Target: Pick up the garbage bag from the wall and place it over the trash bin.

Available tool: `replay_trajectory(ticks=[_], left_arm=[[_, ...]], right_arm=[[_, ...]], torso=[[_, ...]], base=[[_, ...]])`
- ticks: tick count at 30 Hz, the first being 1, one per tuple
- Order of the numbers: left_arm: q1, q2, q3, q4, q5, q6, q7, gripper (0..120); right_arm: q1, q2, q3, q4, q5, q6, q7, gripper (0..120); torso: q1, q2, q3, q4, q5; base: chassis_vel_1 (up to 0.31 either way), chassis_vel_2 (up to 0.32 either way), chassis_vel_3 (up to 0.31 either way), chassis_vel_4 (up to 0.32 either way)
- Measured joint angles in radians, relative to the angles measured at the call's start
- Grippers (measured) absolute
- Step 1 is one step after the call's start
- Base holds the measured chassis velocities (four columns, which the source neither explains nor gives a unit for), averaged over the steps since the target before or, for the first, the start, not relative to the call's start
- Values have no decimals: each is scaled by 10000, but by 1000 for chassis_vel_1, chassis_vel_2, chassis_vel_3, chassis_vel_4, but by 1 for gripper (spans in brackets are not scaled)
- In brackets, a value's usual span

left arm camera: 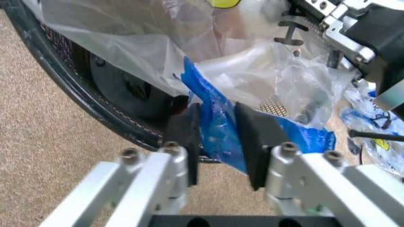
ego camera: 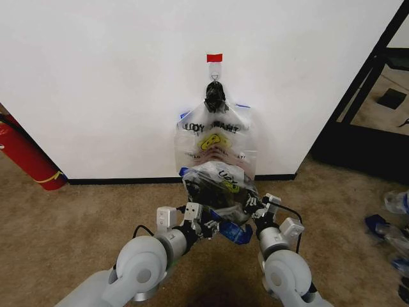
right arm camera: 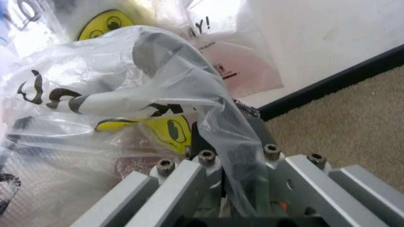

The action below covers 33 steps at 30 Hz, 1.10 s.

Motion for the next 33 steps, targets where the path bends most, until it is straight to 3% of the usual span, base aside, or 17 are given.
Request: replay_trajectory(ticks=[5,18,33], left_arm=[[193,84,-166,-308,14,-63,7,0],[1674,179,-976,-1272,38,-116,98,0],[3225,-546,-1816,-703,1268,-364,727,0]], right_arm=[[26,42,1,-33,10,-2,52,0],[140,394,294,-95,715,-43,474,0],[120,291,530,310,2053,-361,775,0]], torso=[[0,0,0,0,0],[0,0,0,-3,0],[-1,0,-1,0,0]], base=[[0,0,0,0],[0,0,0,0],[0,0,0,0]])
